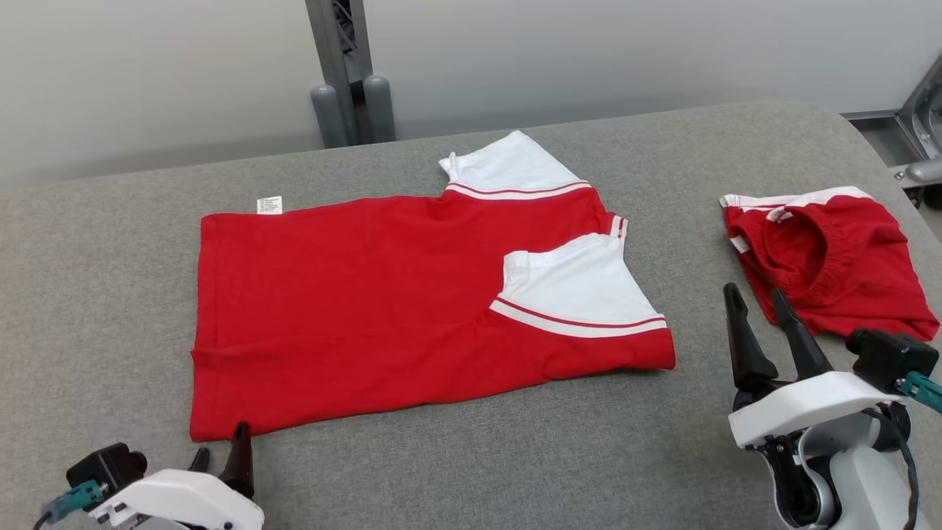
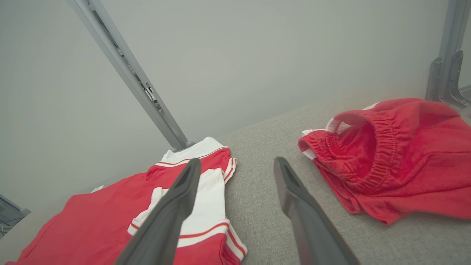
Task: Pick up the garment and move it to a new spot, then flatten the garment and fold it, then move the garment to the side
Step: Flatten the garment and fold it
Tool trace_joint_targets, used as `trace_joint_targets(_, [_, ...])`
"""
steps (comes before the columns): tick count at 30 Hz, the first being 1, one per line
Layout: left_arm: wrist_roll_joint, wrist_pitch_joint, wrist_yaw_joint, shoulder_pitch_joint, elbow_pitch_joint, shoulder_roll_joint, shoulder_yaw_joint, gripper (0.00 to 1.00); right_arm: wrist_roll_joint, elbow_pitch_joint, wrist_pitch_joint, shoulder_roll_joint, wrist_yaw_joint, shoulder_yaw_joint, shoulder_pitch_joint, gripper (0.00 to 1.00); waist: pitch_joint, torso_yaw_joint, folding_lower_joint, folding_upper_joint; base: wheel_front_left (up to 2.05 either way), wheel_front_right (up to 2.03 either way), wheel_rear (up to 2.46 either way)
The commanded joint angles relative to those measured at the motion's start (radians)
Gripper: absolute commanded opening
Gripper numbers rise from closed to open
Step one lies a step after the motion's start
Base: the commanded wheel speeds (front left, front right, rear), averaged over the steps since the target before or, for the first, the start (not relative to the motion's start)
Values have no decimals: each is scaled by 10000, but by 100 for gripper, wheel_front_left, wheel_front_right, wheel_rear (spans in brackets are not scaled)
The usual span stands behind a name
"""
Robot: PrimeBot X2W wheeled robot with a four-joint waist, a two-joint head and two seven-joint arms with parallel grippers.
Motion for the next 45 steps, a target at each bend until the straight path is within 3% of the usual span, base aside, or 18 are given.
trace_joint_targets(1, [-206, 106, -30, -360, 249, -16, 120, 100, 40, -538, 285, -27, 1, 19, 281, 100, 113, -110, 0, 0, 0, 0, 0])
trace_joint_targets(10, [-642, 533, 44, -1043, 1380, 153, 459, 98, -134, -1727, 988, -31, 1, 2, 740, 100, 320, -351, 0, 0, 0, 0, 0])
trace_joint_targets(11, [-673, 515, 0, -1099, 1483, 165, 490, 80, -174, -1796, 1061, -31, 1, -16, 790, 100, 330, -368, 0, 0, 0, 0, 0])
trace_joint_targets(12, [-667, 486, -36, -1145, 1576, 174, 517, 48, -192, -1834, 1170, -30, 1, -51, 848, 100, 337, -379, 0, 0, 0, 0, 0])
trace_joint_targets(13, [-616, 433, -91, -1200, 1636, 195, 494, 10, -237, -1842, 1298, -30, 1, -114, 908, 100, 342, -385, 0, 0, 0, 0, 0])
trace_joint_targets(14, [-599, 358, -172, -1265, 1653, 180, 486, 0, -298, -1809, 1468, -30, 1, -182, 953, 100, 345, -380, 0, 0, 0, 0, 0])
trace_joint_targets(26, [12, -193, -519, -1377, 1110, 153, -92, 0, -794, -123, 2864, -26, 1, -28, 405, 100, 314, 146, 0, 0, 0, 0, 0])
trace_joint_targets(43, [130, -151, -541, -1265, 581, 19, -516, 0, -273, 2693, 2795, -31, 1, 295, -697, 100, 376, 768, 0, 0, 0, 0, 0])
trace_joint_targets(44, [131, -162, -539, -1258, 572, 22, -516, 0, -222, 2854, 2763, -28, 1, 355, -769, 89, 385, 769, 0, 0, 0, 0, 0])
trace_joint_targets(45, [130, -167, -537, -1256, 564, 26, -522, 0, -149, 3032, 2784, -25, 1, 440, -846, 63, 395, 768, 0, 0, 0, 0, 0])
